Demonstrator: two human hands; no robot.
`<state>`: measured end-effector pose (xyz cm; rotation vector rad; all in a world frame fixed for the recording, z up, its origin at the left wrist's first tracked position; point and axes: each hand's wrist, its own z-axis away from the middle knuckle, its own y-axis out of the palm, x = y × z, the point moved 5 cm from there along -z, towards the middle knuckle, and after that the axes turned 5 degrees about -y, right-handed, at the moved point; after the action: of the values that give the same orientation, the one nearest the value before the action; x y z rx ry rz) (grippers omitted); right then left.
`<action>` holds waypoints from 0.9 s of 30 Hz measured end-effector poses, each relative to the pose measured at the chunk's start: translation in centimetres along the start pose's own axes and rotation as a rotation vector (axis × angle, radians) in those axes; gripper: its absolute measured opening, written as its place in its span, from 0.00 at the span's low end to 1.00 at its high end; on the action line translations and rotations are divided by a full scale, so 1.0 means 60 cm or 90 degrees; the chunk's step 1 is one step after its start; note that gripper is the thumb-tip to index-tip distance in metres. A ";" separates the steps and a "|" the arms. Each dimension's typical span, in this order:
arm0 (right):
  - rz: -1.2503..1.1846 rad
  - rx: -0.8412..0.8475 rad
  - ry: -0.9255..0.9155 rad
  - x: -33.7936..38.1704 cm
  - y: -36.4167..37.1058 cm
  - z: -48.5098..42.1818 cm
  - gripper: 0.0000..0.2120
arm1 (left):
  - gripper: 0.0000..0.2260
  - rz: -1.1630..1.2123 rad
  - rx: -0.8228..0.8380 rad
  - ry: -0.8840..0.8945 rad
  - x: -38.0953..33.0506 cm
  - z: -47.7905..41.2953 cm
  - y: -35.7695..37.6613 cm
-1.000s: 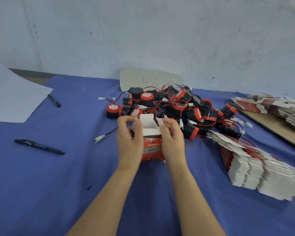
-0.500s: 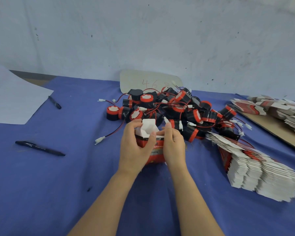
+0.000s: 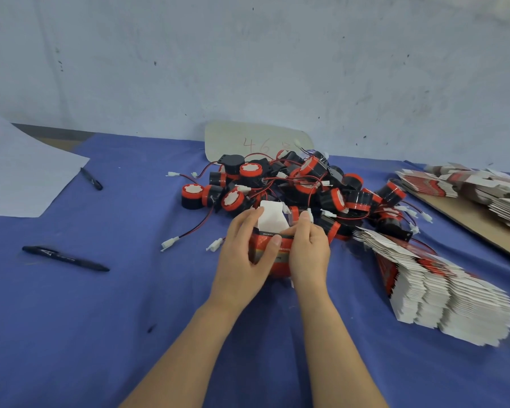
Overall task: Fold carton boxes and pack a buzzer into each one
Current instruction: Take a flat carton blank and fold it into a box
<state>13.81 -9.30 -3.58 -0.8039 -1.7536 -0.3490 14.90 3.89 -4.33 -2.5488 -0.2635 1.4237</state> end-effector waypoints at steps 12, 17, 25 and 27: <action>0.002 0.016 -0.044 0.005 0.005 0.002 0.25 | 0.20 -0.044 -0.013 -0.046 0.007 0.000 0.002; -0.067 0.211 -0.109 0.028 0.020 0.006 0.15 | 0.17 0.000 -0.055 -0.069 0.005 -0.012 -0.024; -0.184 0.238 -0.084 0.029 0.019 0.008 0.04 | 0.19 0.137 -0.022 -0.156 0.010 -0.022 -0.040; -0.160 0.289 -0.058 0.028 0.023 0.012 0.09 | 0.19 0.136 -0.022 -0.145 0.006 -0.022 -0.044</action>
<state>13.98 -7.31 -2.50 -0.2778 -1.9259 -0.0700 16.07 6.38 -3.28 -2.5034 -0.0500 1.8061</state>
